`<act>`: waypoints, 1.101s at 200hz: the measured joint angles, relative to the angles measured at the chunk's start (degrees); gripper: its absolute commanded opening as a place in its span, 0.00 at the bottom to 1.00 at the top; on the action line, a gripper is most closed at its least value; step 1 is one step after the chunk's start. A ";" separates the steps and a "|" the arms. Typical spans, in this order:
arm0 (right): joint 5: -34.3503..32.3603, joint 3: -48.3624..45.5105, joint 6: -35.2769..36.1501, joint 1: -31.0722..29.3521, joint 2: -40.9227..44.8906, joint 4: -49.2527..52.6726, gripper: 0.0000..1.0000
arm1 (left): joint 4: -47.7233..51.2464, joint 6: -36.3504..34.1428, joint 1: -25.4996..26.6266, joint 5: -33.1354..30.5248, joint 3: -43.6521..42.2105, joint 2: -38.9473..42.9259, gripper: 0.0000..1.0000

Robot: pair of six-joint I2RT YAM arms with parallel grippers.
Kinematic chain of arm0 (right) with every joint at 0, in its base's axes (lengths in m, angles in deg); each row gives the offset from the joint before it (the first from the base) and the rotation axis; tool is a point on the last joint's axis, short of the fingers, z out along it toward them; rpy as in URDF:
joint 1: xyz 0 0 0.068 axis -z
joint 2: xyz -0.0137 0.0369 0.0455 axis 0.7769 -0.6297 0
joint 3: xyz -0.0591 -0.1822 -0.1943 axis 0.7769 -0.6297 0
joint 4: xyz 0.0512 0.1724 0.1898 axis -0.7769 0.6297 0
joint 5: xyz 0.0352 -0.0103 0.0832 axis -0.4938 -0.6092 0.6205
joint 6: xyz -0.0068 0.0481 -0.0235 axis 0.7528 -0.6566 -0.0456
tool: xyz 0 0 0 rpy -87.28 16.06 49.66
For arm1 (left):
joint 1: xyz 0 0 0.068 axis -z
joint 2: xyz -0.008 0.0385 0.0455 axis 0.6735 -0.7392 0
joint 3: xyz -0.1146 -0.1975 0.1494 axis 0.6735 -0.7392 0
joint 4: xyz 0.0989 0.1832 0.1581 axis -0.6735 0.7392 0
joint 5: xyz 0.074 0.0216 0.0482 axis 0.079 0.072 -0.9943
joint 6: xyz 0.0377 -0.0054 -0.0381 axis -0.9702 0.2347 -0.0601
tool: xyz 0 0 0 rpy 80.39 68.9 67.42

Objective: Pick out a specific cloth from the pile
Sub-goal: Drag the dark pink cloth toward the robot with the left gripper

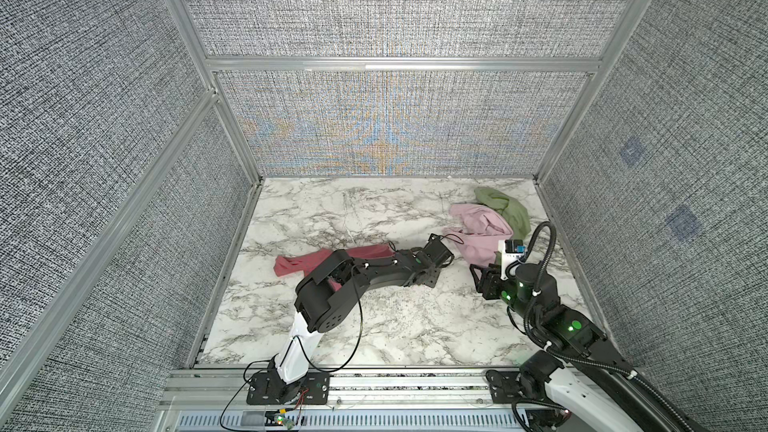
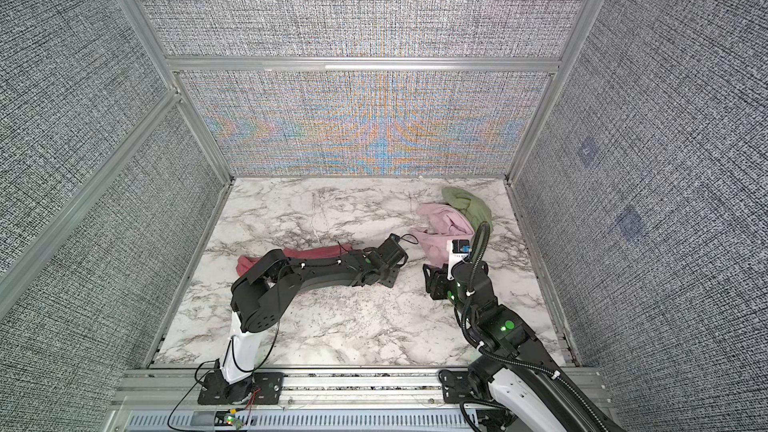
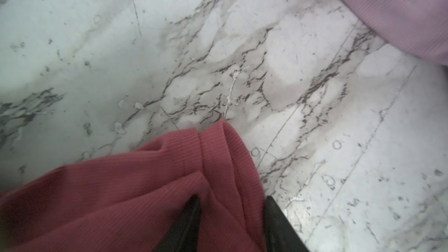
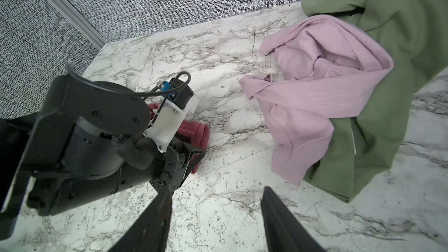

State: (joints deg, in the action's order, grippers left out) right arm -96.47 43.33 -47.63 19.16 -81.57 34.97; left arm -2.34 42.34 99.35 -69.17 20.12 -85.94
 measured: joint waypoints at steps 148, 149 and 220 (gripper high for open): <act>-0.22 2.03 0.72 0.26 -0.90 -0.24 0.61 | 3.08 0.85 0.20 -2.69 -0.22 10.36 0.00; -0.22 2.03 0.72 0.26 -0.94 -0.24 0.61 | 3.06 0.85 0.17 -2.73 -0.11 10.49 0.00; 1.11 3.82 1.95 0.33 -4.83 -2.05 0.61 | 2.60 0.20 -4.04 -6.36 1.27 18.99 0.00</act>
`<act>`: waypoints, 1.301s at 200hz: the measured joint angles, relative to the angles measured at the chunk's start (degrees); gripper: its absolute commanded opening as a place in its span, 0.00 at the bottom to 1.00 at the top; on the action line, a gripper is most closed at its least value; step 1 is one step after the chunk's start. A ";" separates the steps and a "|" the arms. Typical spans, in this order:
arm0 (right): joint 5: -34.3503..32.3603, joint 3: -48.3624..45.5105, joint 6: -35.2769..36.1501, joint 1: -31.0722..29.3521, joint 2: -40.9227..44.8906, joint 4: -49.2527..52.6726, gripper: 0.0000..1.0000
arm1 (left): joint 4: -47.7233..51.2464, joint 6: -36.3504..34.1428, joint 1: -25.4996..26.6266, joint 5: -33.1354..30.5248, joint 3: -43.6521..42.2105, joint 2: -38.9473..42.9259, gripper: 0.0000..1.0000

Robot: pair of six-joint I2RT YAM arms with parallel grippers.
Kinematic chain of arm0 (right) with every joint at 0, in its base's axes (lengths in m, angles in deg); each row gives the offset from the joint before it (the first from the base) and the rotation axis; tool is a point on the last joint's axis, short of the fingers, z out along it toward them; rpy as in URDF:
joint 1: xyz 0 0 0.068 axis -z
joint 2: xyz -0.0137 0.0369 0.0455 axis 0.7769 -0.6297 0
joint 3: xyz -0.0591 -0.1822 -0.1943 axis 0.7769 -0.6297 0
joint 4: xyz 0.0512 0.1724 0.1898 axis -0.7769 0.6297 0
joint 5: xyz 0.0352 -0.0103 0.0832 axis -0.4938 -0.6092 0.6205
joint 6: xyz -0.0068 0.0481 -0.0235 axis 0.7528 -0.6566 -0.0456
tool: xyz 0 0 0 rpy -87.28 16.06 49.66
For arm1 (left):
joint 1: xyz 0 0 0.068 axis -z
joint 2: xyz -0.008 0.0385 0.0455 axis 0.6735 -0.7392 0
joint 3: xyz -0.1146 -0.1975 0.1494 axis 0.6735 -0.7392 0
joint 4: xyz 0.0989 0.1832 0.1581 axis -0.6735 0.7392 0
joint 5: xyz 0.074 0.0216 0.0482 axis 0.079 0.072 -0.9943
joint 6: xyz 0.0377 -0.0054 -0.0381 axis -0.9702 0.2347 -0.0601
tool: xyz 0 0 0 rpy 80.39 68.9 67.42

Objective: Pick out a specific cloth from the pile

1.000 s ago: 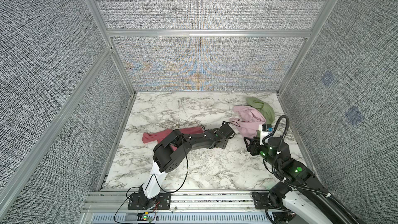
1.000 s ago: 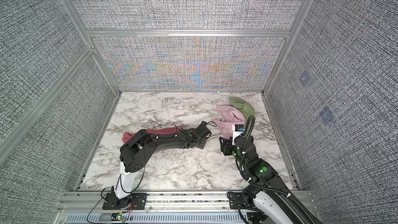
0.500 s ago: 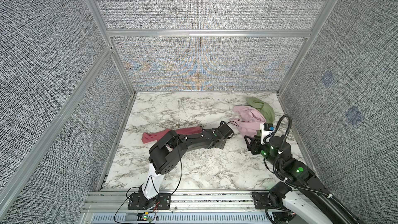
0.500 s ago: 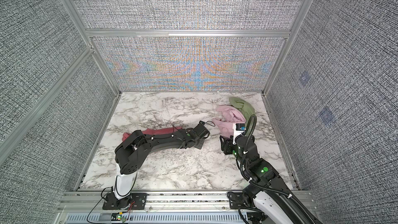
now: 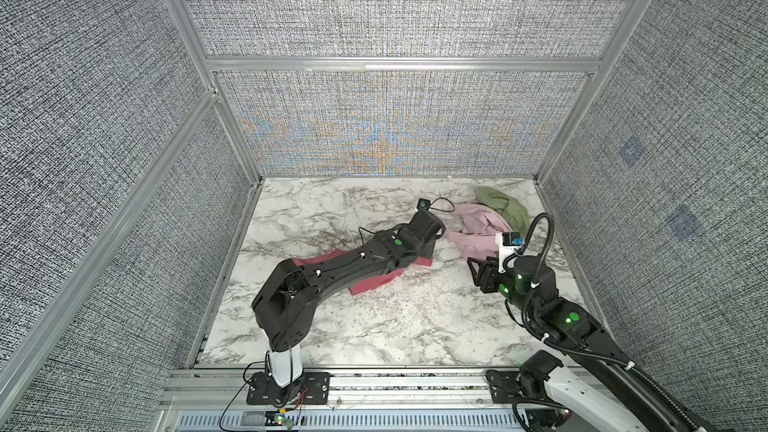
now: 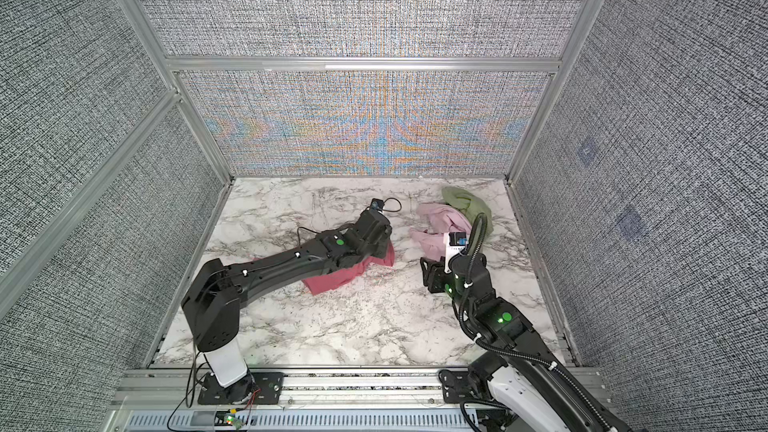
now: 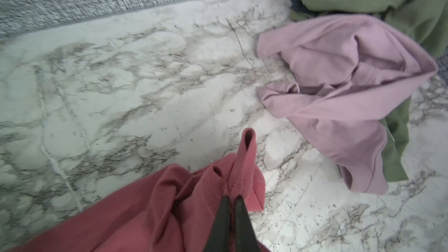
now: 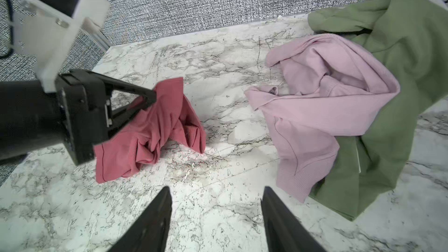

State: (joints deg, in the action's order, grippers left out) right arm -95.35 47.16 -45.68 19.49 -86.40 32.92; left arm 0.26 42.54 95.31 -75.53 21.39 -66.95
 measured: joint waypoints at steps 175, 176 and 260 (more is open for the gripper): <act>8.00 9.03 2.14 0.07 -14.56 -6.19 0.61 | -2.29 5.38 -34.58 -4.85 -38.88 44.00 0.00; 8.09 9.05 2.14 0.07 -14.62 -6.23 0.61 | -2.29 5.38 -34.69 -4.81 -38.95 44.00 0.00; 10.23 9.66 2.27 0.11 -15.67 -7.80 0.61 | -4.09 8.57 -43.23 -2.16 -46.97 42.93 0.00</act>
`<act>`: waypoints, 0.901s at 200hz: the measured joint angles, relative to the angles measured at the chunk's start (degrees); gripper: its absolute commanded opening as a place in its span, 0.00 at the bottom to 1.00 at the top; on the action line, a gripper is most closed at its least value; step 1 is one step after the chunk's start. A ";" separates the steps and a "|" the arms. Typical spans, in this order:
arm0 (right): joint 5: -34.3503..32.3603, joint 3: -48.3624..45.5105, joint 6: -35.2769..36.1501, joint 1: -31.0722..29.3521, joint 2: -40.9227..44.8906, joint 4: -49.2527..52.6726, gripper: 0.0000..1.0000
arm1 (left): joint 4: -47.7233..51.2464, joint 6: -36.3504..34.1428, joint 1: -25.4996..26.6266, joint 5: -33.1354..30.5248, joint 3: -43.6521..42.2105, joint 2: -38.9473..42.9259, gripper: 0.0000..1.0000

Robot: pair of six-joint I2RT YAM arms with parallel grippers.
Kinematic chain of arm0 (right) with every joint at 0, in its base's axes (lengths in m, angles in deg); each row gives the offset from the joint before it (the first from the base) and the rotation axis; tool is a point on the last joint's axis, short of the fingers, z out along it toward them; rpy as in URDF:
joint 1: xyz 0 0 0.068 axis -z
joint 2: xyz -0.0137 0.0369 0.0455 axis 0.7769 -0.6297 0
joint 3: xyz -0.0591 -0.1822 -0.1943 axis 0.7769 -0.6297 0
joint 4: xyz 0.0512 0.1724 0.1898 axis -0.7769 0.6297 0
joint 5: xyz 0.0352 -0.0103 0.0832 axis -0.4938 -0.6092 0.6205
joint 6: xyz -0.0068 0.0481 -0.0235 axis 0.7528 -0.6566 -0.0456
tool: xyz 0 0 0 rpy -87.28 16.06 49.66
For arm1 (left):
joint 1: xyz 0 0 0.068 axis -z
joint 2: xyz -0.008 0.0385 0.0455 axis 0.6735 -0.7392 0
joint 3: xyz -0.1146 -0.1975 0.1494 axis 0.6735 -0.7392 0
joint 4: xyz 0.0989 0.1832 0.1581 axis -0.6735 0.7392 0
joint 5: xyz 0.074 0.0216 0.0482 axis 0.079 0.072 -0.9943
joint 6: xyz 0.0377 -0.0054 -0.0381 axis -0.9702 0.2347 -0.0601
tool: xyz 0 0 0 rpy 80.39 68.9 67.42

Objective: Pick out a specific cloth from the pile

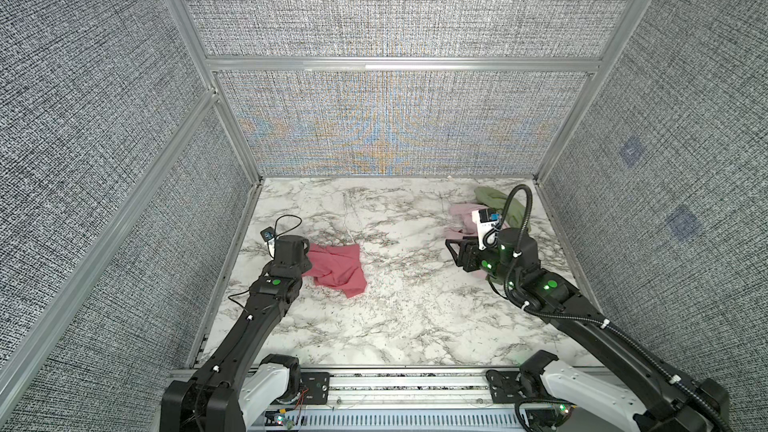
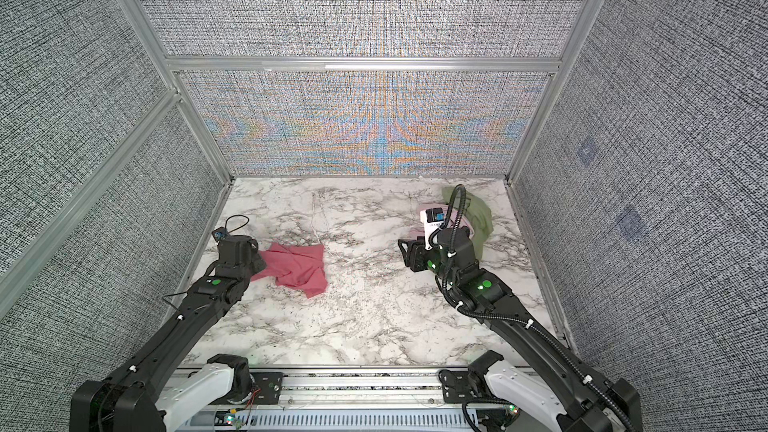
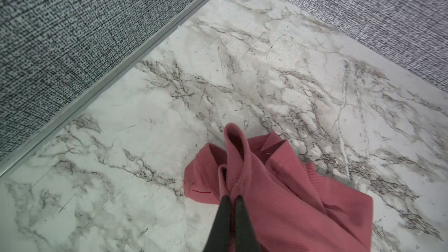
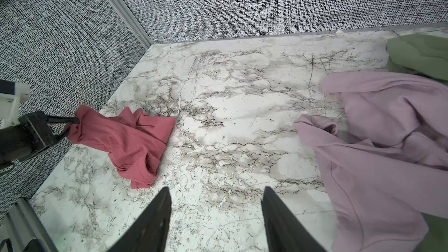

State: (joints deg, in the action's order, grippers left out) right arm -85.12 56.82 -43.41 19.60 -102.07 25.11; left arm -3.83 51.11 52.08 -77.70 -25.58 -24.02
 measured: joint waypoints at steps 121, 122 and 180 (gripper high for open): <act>0.63 -0.83 0.02 0.15 2.56 0.09 0.61 | 2.91 2.82 -2.03 3.48 -0.24 6.27 0.51; 0.63 -0.85 0.02 0.15 2.60 0.09 0.61 | 2.89 2.64 -2.03 3.69 -0.17 6.38 0.51; 0.07 -4.42 -0.96 0.17 5.11 0.00 0.61 | 2.97 -0.11 10.78 7.39 3.61 4.35 0.51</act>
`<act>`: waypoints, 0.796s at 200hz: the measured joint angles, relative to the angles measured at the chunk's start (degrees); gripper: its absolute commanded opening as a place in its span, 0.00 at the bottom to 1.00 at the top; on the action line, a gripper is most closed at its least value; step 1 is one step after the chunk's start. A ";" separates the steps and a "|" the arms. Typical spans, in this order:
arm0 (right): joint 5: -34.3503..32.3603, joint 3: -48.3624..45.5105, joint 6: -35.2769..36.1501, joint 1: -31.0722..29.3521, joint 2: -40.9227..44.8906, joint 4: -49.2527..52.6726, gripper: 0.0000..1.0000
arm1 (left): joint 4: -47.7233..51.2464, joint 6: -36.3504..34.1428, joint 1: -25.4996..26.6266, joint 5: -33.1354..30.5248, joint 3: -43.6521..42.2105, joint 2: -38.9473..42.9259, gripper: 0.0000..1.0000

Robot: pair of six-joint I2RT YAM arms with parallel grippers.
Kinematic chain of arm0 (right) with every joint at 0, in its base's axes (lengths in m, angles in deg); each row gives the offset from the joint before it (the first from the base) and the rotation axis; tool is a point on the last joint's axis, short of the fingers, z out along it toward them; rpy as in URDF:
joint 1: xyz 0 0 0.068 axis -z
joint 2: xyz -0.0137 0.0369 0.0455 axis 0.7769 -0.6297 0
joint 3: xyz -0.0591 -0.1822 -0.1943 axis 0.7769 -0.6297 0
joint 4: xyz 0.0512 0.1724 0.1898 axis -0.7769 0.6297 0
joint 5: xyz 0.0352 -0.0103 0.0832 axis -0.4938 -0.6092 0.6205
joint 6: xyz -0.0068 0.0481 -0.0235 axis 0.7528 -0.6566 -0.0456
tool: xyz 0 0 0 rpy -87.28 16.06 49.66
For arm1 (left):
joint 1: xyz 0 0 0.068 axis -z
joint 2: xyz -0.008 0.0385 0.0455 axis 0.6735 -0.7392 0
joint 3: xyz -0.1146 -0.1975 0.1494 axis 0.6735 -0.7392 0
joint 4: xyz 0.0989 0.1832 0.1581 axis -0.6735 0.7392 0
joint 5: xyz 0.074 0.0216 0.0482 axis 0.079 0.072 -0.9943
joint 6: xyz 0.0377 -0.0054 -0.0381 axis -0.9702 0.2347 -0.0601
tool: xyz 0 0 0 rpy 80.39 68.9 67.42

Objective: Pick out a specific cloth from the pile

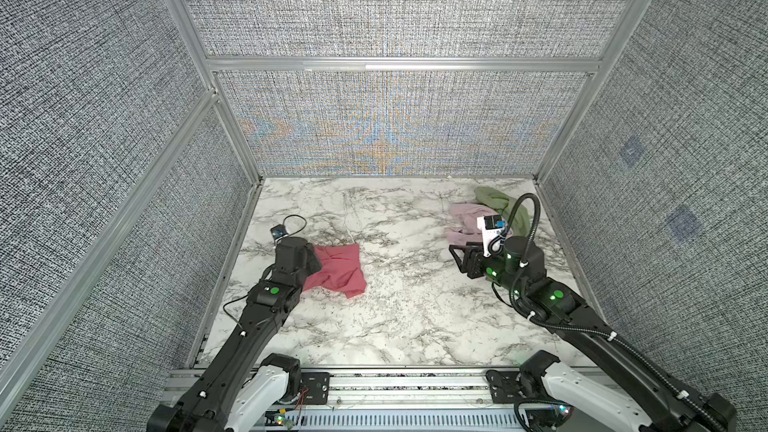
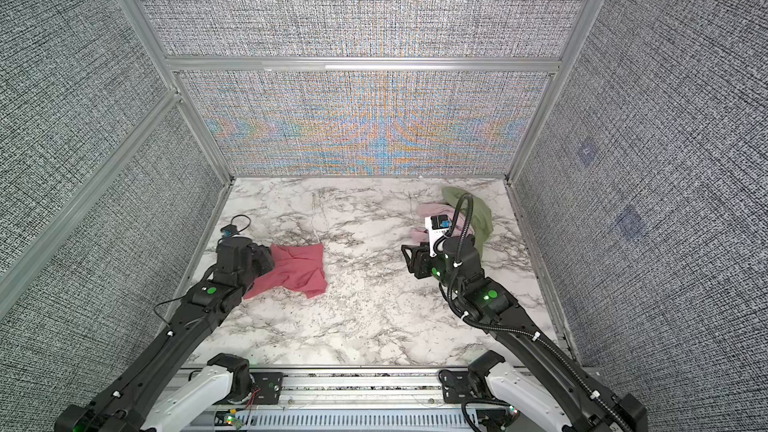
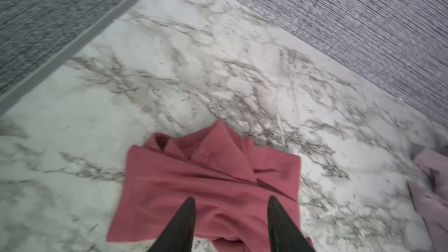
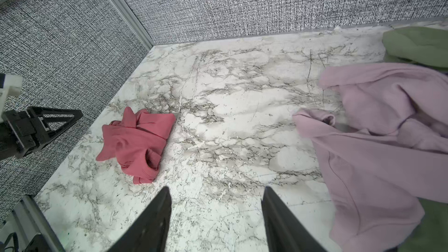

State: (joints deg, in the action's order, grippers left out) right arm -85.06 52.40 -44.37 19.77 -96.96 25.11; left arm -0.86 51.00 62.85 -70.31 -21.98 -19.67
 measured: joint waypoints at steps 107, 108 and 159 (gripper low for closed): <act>-1.88 0.68 -0.04 0.00 2.21 3.30 0.61 | 0.44 -2.80 28.28 -5.33 9.81 -27.87 0.51; -1.90 0.68 -0.04 0.00 2.23 3.30 0.61 | 0.55 -2.67 28.30 -5.40 9.92 -28.09 0.51; -2.99 -0.31 -0.07 0.00 3.76 4.66 0.61 | 1.22 -1.57 28.85 -6.08 11.19 -32.63 0.52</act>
State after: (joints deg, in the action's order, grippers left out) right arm -88.05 52.10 -44.44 19.77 -93.20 29.77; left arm 0.37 49.42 91.70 -76.38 -10.79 -52.30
